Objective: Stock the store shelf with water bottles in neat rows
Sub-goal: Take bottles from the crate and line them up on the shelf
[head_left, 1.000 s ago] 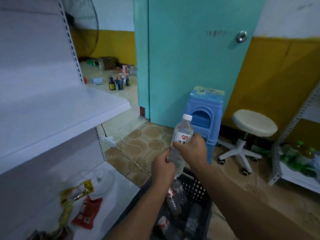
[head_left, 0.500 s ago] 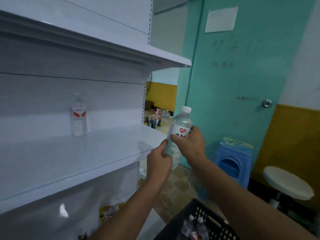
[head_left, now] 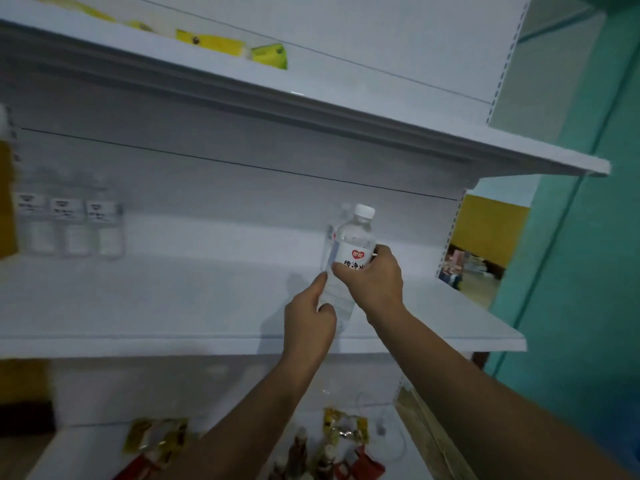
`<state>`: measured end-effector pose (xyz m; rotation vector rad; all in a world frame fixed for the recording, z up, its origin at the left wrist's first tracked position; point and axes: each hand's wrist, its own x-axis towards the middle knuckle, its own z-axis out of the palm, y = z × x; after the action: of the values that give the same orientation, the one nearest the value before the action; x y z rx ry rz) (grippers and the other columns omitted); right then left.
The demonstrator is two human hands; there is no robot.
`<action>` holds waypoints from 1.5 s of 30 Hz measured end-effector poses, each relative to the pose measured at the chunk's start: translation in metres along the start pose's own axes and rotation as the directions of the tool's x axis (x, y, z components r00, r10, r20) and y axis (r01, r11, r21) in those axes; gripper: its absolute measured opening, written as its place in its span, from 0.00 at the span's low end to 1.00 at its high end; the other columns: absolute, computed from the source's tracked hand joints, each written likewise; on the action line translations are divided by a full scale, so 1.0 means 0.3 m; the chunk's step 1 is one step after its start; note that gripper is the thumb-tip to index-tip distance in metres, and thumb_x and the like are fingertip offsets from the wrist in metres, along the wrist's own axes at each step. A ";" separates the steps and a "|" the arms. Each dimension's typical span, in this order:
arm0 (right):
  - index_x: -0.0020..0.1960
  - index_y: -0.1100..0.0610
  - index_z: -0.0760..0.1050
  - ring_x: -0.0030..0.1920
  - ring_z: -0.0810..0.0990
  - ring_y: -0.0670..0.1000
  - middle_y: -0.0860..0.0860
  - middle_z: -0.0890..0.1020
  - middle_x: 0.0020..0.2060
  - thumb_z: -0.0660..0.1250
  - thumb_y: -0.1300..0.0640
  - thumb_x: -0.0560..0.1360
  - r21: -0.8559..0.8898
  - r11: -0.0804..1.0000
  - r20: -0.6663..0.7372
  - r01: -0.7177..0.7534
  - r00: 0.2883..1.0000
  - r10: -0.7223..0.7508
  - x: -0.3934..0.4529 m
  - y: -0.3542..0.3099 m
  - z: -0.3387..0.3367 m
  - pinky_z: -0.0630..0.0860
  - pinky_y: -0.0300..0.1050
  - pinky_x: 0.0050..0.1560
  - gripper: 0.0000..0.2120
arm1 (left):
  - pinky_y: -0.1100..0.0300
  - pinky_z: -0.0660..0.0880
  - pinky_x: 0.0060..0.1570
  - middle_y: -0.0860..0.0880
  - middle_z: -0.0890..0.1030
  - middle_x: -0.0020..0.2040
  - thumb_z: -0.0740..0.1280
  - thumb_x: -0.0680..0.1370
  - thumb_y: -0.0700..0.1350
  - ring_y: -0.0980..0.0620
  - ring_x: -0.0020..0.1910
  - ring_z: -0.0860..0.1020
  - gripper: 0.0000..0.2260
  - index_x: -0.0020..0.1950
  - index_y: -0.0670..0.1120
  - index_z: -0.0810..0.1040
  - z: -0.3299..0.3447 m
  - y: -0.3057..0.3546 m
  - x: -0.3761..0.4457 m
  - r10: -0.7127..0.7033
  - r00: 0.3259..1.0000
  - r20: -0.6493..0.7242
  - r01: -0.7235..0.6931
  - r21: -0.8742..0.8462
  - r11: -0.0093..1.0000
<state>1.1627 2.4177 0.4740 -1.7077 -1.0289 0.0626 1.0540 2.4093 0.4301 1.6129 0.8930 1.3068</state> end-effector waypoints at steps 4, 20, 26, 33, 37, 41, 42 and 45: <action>0.57 0.52 0.71 0.47 0.81 0.51 0.51 0.80 0.50 0.78 0.45 0.63 0.041 0.997 0.114 0.073 0.990 -0.077 -0.058 -0.085 0.194 0.80 0.50 0.46 0.28 | 0.61 0.79 0.53 0.52 0.80 0.60 0.61 0.80 0.38 0.55 0.52 0.80 0.18 0.69 0.51 0.73 -0.184 -0.054 0.003 -0.022 0.991 -0.130 0.031 0.066 0.997; 0.62 0.53 0.69 0.48 0.78 0.50 0.50 0.76 0.54 0.78 0.45 0.65 0.150 0.967 0.328 0.204 0.913 -0.244 -0.134 -0.273 0.505 0.77 0.47 0.47 0.31 | 0.73 0.68 0.30 0.52 0.81 0.41 0.58 0.75 0.30 0.63 0.28 0.74 0.28 0.70 0.53 0.69 -0.494 -0.113 0.020 0.032 0.940 -0.338 0.023 0.157 0.987; 0.62 0.55 0.69 0.46 0.75 0.47 0.50 0.76 0.52 0.78 0.46 0.66 0.206 0.954 0.353 0.217 0.893 -0.280 -0.077 -0.281 0.683 0.71 0.41 0.43 0.30 | 0.78 0.70 0.35 0.54 0.80 0.49 0.59 0.78 0.35 0.64 0.36 0.77 0.25 0.70 0.58 0.67 -0.586 -0.169 0.134 0.048 0.958 -0.281 0.049 0.325 0.944; 0.60 0.57 0.71 0.47 0.79 0.52 0.52 0.75 0.51 0.79 0.47 0.65 0.194 0.960 0.364 0.202 0.894 -0.262 0.012 -0.294 0.961 0.70 0.43 0.41 0.30 | 0.70 0.62 0.63 0.50 0.72 0.69 0.60 0.80 0.44 0.52 0.67 0.72 0.22 0.74 0.48 0.64 -0.726 -0.348 0.282 -0.146 0.975 -0.166 0.219 0.620 0.753; 0.59 0.58 0.70 0.49 0.79 0.55 0.53 0.74 0.52 0.78 0.48 0.65 0.205 0.959 0.375 0.194 0.890 -0.260 0.086 -0.341 1.147 0.70 0.45 0.42 0.30 | 0.61 0.64 0.64 0.48 0.72 0.68 0.57 0.81 0.50 0.50 0.66 0.71 0.19 0.70 0.46 0.69 -0.761 -0.408 0.369 -0.252 0.965 -0.074 0.203 0.820 0.536; 0.60 0.58 0.68 0.51 0.79 0.57 0.53 0.73 0.54 0.78 0.49 0.65 0.209 0.952 0.368 0.223 0.884 -0.288 0.140 -0.379 1.336 0.75 0.51 0.47 0.30 | 0.61 0.67 0.64 0.50 0.75 0.63 0.58 0.80 0.52 0.52 0.62 0.72 0.17 0.65 0.46 0.73 -0.769 -0.460 0.404 -0.230 0.973 0.016 0.103 0.863 0.494; 0.60 0.59 0.68 0.52 0.79 0.58 0.54 0.73 0.54 0.78 0.49 0.65 0.201 0.953 0.362 0.226 0.887 -0.287 0.154 -0.390 1.379 0.76 0.51 0.48 0.30 | 0.61 0.66 0.65 0.50 0.74 0.64 0.58 0.80 0.51 0.53 0.63 0.70 0.17 0.65 0.46 0.73 -0.772 -0.470 0.407 -0.225 0.974 0.026 0.089 0.870 0.485; 0.61 0.59 0.68 0.53 0.79 0.59 0.55 0.73 0.56 0.78 0.49 0.65 0.180 0.958 0.338 0.225 0.900 -0.275 0.196 -0.420 1.492 0.78 0.54 0.49 0.31 | 0.63 0.62 0.67 0.52 0.72 0.68 0.57 0.80 0.52 0.54 0.68 0.66 0.18 0.67 0.47 0.72 -0.778 -0.497 0.416 -0.200 0.978 0.053 0.049 0.880 0.473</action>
<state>0.8971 2.7996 0.4170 -1.4548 -1.4778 0.2824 0.8476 2.6206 0.3592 2.3082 1.7331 0.5511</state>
